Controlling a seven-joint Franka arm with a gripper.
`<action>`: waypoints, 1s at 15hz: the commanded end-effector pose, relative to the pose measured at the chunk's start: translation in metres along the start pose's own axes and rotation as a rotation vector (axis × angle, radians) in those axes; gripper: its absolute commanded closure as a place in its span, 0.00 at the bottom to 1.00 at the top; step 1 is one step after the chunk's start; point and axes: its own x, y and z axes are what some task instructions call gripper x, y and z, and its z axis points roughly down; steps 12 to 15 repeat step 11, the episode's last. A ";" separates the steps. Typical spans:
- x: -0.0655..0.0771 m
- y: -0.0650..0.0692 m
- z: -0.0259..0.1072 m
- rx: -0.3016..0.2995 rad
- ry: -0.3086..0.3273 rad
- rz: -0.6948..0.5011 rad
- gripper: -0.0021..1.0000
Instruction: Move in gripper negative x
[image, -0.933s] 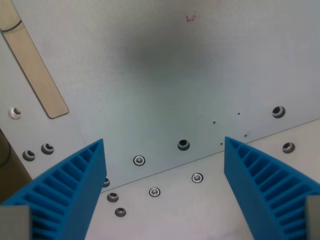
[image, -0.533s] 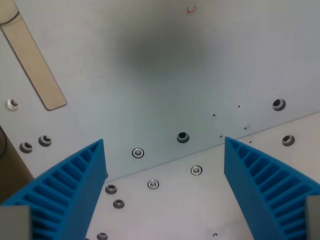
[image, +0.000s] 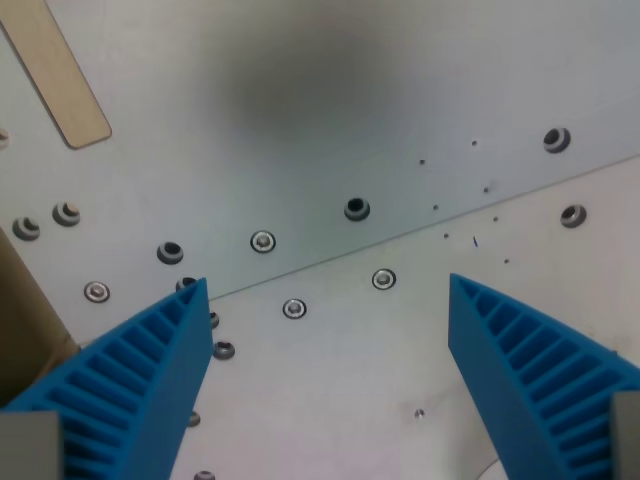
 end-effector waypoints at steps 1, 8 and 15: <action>-0.027 0.004 -0.003 0.032 0.064 0.019 0.00; -0.062 0.003 -0.001 0.032 0.064 0.019 0.00; -0.077 0.003 0.000 0.032 0.064 0.019 0.00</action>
